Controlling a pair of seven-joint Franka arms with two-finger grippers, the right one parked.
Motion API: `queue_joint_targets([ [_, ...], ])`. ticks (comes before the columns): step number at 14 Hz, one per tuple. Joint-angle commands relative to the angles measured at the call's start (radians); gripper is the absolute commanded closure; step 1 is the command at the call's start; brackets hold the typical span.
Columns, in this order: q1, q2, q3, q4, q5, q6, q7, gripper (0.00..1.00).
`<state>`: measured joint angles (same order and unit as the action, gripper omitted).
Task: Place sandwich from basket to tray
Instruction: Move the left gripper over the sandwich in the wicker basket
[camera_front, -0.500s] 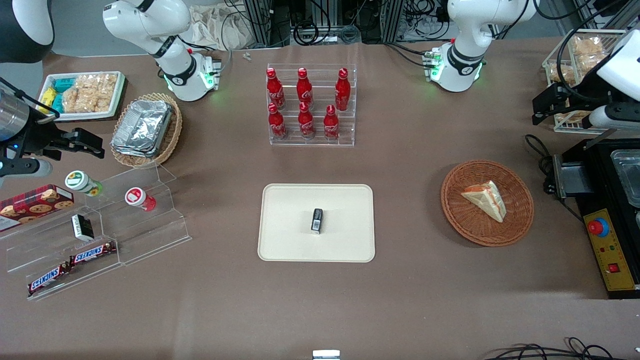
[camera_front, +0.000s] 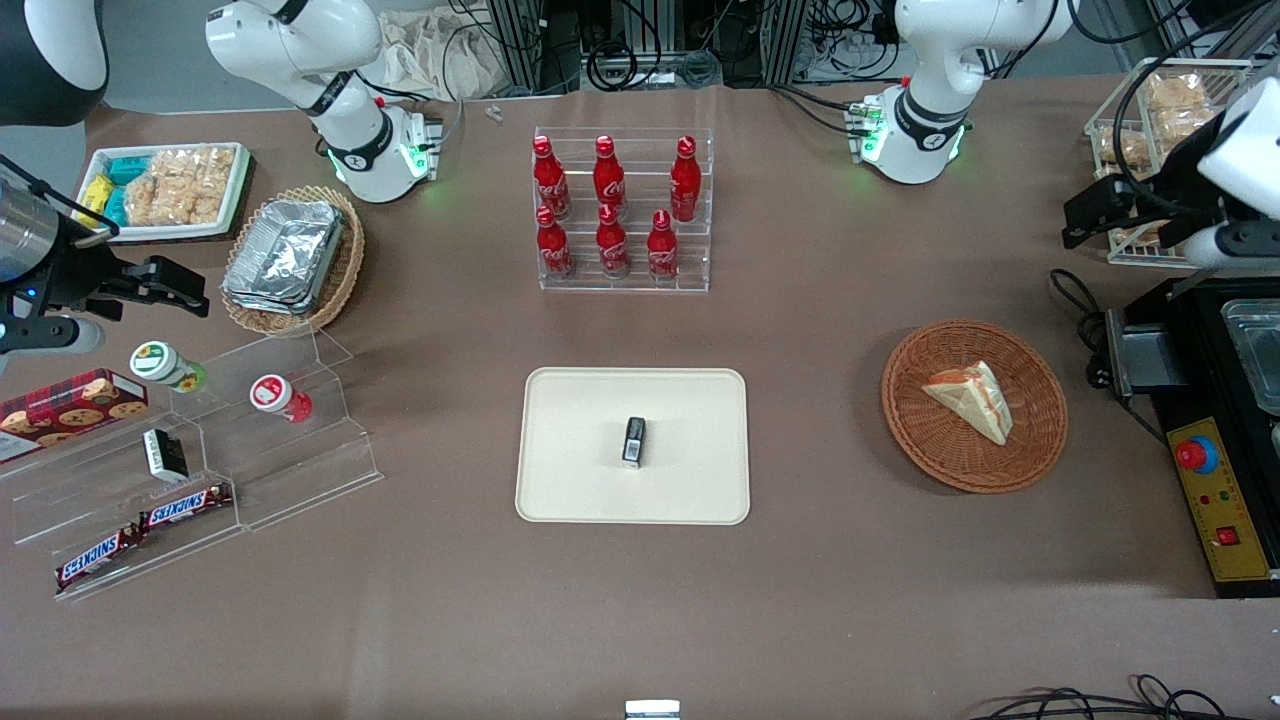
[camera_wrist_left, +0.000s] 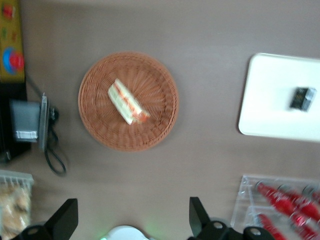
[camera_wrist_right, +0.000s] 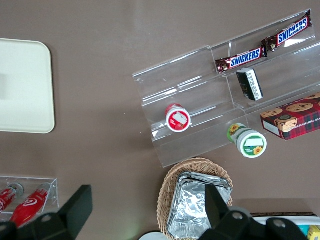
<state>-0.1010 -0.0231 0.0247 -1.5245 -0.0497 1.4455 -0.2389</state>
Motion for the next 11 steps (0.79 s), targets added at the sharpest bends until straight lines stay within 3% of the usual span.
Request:
queue_joint_targets([
  [1,0.001,0.031,0.007,-0.070,0.004,0.021,-0.209,0.00],
  [9,0.037,0.008,0.017,-0.662,0.007,0.719,-0.410,0.00],
  [11,0.038,0.069,0.023,-0.710,0.008,0.826,-0.456,0.00],
])
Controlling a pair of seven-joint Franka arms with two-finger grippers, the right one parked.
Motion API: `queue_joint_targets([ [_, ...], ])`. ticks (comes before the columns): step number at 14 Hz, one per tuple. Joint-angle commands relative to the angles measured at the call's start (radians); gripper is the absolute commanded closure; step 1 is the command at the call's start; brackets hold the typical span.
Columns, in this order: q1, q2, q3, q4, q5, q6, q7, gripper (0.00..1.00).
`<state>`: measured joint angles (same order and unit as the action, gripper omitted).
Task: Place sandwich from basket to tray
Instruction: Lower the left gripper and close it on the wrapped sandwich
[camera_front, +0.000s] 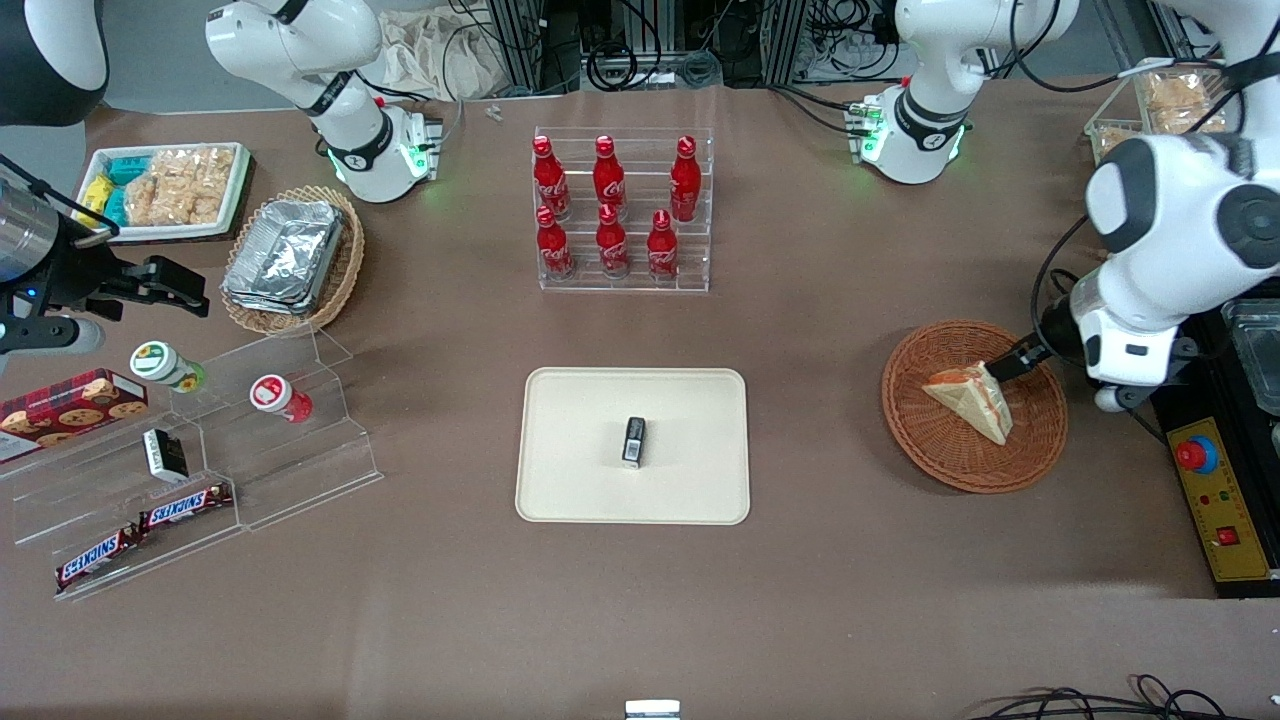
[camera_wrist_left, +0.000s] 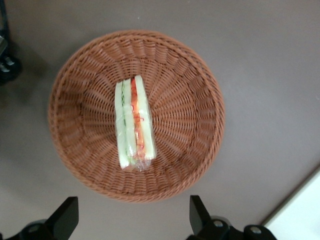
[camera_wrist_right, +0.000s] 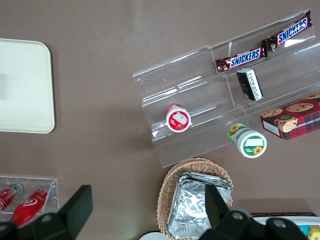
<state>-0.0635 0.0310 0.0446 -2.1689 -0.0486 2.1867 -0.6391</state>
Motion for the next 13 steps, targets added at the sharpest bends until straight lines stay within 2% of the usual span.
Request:
queue_joint_targets([
  [1,0.001,0.062,0.003,-0.065,0.006,0.112,-0.069,0.00],
  [7,0.001,0.220,0.015,-0.106,0.007,0.347,-0.099,0.00],
  [8,0.001,0.236,0.017,-0.115,0.007,0.381,-0.099,0.06],
  [9,0.001,0.254,0.017,-0.120,0.007,0.390,-0.099,0.45],
  [10,0.001,0.256,0.017,-0.118,0.007,0.393,-0.097,0.81],
  [11,0.001,0.247,0.017,-0.118,0.007,0.392,-0.093,0.95],
  [12,0.001,0.234,0.017,-0.118,0.007,0.384,-0.093,1.00],
  [13,0.001,0.210,0.017,-0.117,0.007,0.365,-0.093,1.00],
])
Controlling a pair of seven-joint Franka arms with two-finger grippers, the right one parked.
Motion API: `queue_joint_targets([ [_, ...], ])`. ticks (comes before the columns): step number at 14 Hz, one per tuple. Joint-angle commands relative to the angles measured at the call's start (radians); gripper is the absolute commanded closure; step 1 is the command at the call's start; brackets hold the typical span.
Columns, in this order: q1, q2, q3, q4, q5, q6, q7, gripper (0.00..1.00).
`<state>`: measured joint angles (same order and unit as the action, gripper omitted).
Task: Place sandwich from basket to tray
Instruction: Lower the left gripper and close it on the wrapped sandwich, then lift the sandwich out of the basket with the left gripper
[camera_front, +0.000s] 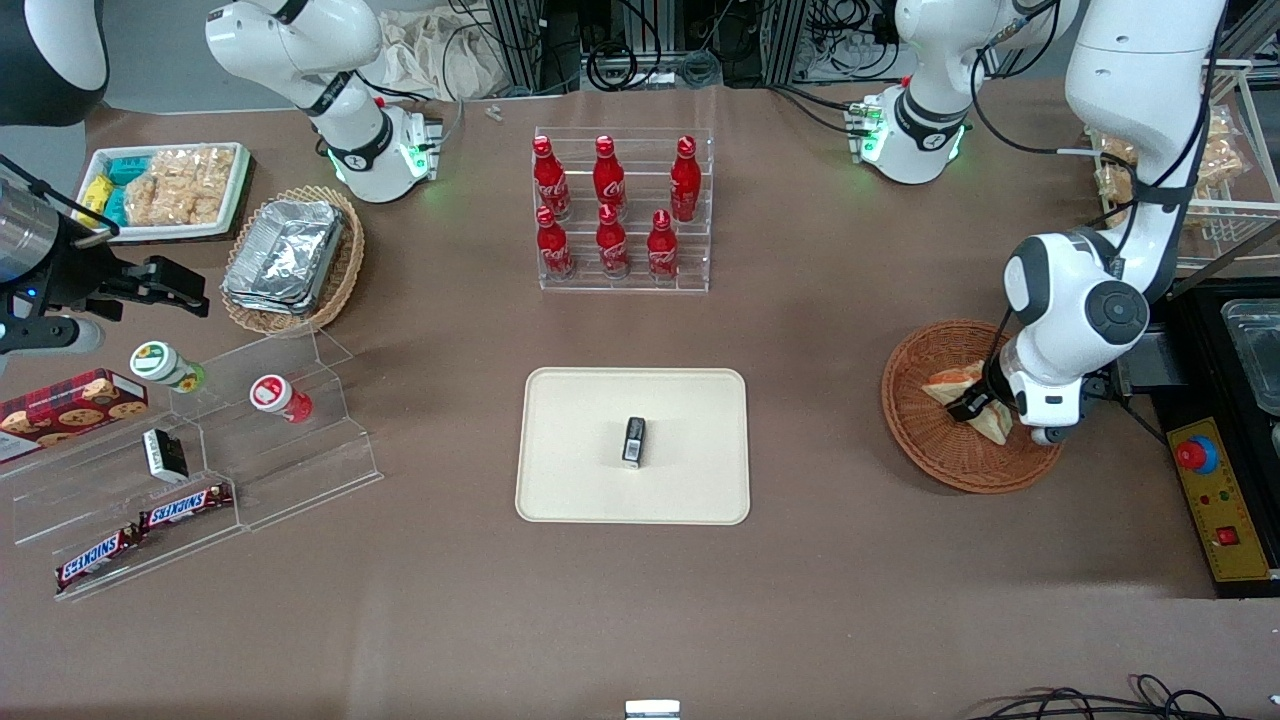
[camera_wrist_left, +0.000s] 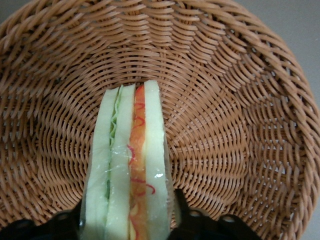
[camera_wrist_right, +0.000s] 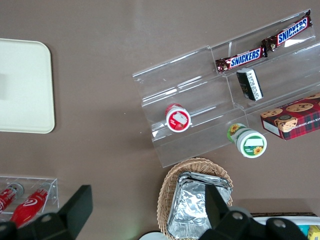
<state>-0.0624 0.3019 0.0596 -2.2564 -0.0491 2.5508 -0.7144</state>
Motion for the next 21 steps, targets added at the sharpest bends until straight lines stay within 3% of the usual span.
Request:
queue_joint_targets([
  [1,0.000,-0.087,0.002,-0.023,0.008,-0.051,-0.019,1.00],
  [5,-0.008,-0.279,-0.009,0.091,0.008,-0.437,0.018,1.00],
  [8,-0.030,-0.268,-0.065,0.312,-0.001,-0.722,0.049,1.00],
  [10,-0.033,-0.245,-0.147,0.401,-0.017,-0.791,0.049,1.00],
  [14,-0.036,-0.143,-0.344,0.547,-0.040,-0.764,0.050,1.00],
  [17,-0.060,0.012,-0.490,0.670,0.014,-0.681,0.052,1.00],
  [19,-0.143,0.087,-0.495,0.673,0.101,-0.591,0.040,0.98],
  [21,-0.188,0.169,-0.494,0.672,0.135,-0.511,0.033,0.99],
])
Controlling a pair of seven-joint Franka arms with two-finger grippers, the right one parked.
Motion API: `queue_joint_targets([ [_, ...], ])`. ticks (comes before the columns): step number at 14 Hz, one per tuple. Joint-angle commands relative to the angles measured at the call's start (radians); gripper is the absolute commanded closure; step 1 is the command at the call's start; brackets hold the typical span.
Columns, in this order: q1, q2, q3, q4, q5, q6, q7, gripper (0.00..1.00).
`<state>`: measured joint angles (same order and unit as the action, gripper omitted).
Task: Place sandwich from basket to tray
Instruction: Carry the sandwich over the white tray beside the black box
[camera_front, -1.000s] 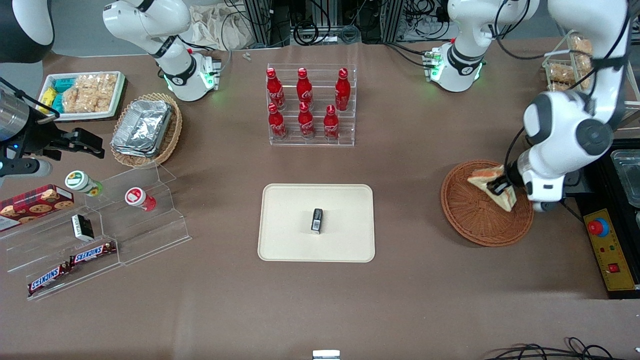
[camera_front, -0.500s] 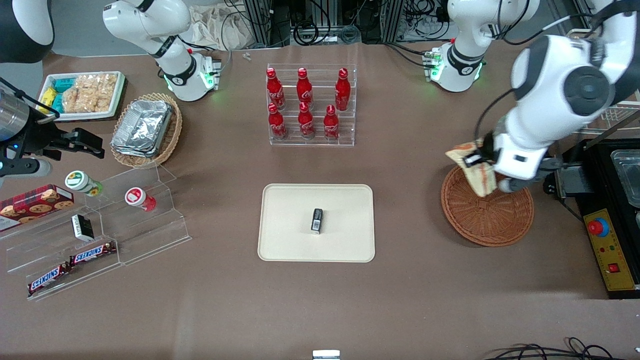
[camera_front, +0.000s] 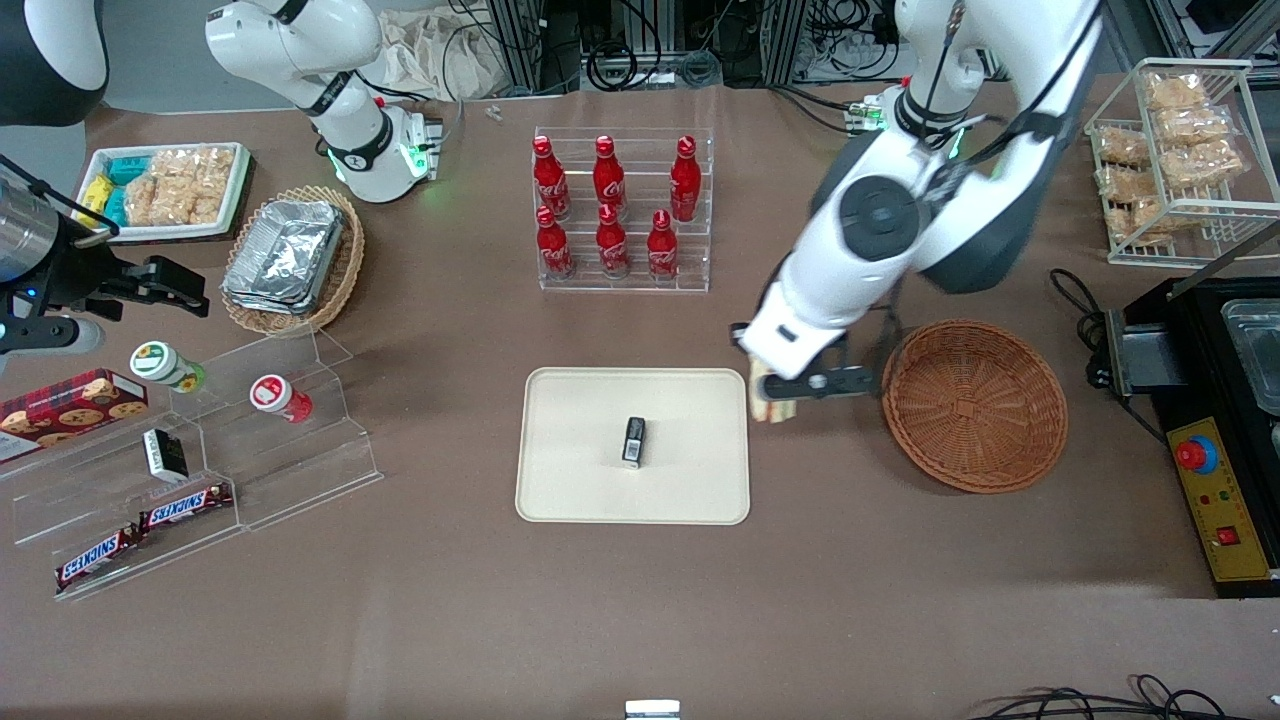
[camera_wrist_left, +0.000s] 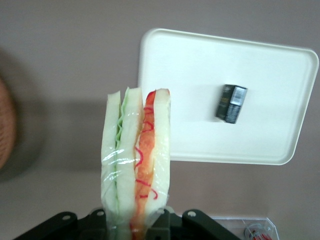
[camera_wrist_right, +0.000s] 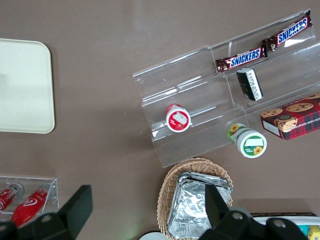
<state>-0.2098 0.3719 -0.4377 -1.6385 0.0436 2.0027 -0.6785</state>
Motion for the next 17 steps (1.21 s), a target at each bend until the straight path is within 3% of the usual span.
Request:
queue_joint_targets([
  [1,-0.043,0.145,0.004,0.055,0.077,0.082,-0.001,0.99],
  [5,-0.069,0.278,0.004,0.055,0.240,0.278,-0.003,0.96],
  [9,-0.068,0.347,0.013,0.057,0.297,0.301,-0.003,0.77],
  [11,-0.066,0.355,0.027,0.051,0.300,0.301,-0.004,0.63],
  [12,-0.065,0.361,0.028,0.051,0.302,0.303,-0.004,0.25],
  [13,-0.066,0.377,0.028,0.057,0.302,0.307,-0.003,0.00],
  [17,-0.060,0.294,0.027,0.051,0.288,0.294,-0.010,0.00],
])
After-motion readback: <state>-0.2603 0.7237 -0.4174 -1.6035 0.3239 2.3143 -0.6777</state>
